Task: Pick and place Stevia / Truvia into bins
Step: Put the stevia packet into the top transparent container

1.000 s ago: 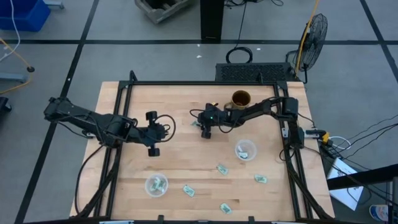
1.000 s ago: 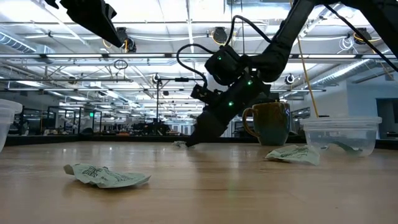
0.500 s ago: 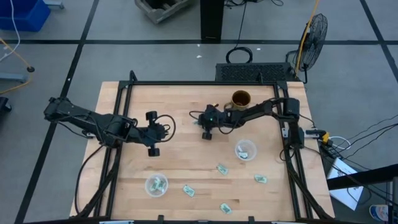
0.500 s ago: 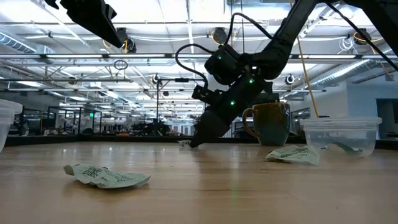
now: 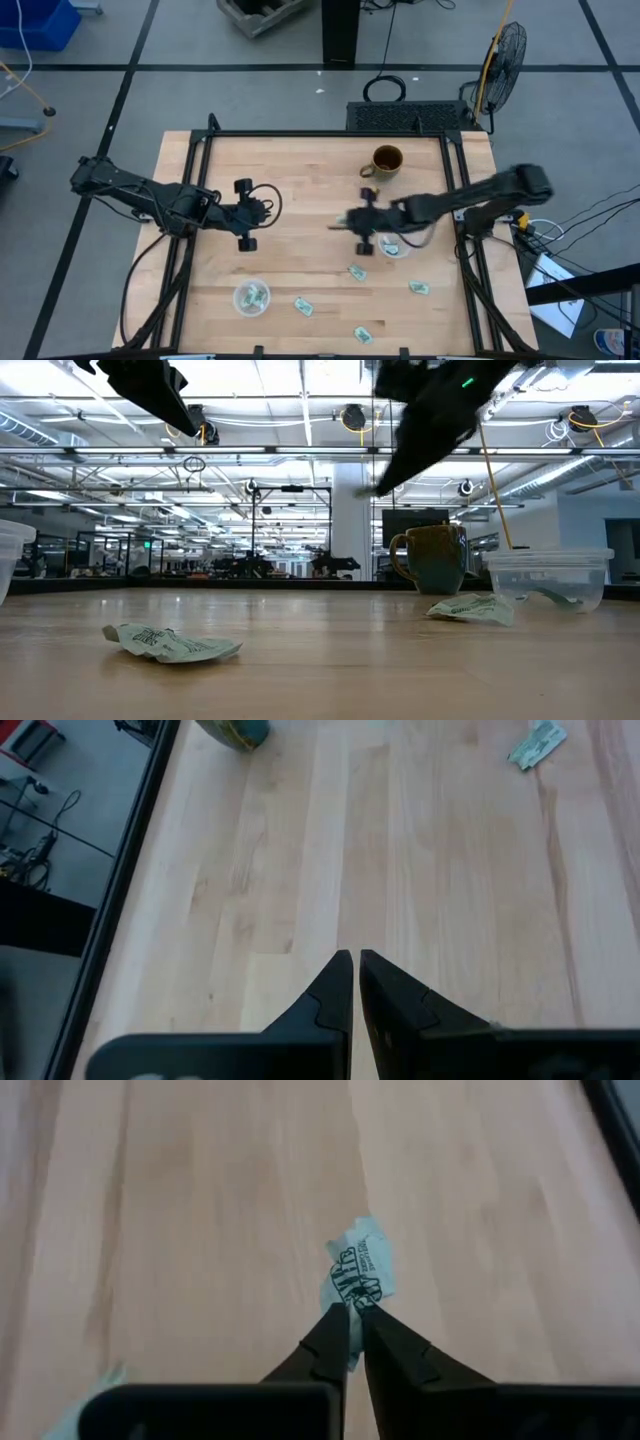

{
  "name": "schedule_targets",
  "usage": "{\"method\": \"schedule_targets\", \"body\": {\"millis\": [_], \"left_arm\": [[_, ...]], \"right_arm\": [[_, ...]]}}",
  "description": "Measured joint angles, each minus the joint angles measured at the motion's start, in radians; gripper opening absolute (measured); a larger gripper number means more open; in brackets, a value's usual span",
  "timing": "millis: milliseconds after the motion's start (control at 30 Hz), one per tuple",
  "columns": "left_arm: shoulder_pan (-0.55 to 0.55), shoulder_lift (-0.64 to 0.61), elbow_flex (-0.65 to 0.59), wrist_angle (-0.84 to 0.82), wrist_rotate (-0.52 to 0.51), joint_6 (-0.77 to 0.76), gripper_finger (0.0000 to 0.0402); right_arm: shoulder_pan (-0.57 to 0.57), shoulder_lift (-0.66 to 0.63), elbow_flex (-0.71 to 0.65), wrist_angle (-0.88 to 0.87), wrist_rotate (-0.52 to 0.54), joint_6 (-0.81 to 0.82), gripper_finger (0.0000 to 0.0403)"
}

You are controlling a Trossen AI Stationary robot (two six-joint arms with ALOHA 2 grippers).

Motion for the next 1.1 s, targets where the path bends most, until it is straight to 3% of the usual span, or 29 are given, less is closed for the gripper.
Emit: {"method": "schedule_targets", "body": {"millis": [100, 233, 333, 433, 667, 900, 1100], "left_arm": [[0.000, 0.000, 0.000, 0.000, 0.000, -0.004, 0.0031], [0.000, 0.000, 0.000, 0.002, 0.000, -0.004, 0.0031], [0.000, 0.000, 0.000, 0.003, 0.000, -0.004, 0.0031], [0.000, 0.000, 0.000, 0.006, 0.001, -0.004, 0.0031], [0.000, 0.000, 0.000, 0.010, 0.002, -0.037, 0.0031], [0.000, 0.000, 0.000, 0.010, 0.002, -0.029, 0.0031], [0.000, 0.000, 0.000, 0.030, 0.002, -0.031, 0.0031]], "right_arm": [[0.071, -0.078, 0.000, -0.220, 0.058, 0.163, 0.0016], [0.125, -0.129, 0.000, -0.474, 0.059, 0.405, 0.0017], [0.137, -0.129, -0.017, -0.578, 0.060, 0.532, 0.0017], [0.138, -0.128, -0.066, -0.552, 0.035, 0.563, 0.0017], [0.138, -0.128, -0.170, -0.464, -0.172, 0.584, 0.0017], [0.138, -0.129, -0.229, -0.445, -0.179, 0.590, 0.0022], [0.130, -0.129, -0.270, -0.354, -0.179, 0.530, 0.0058]]}}
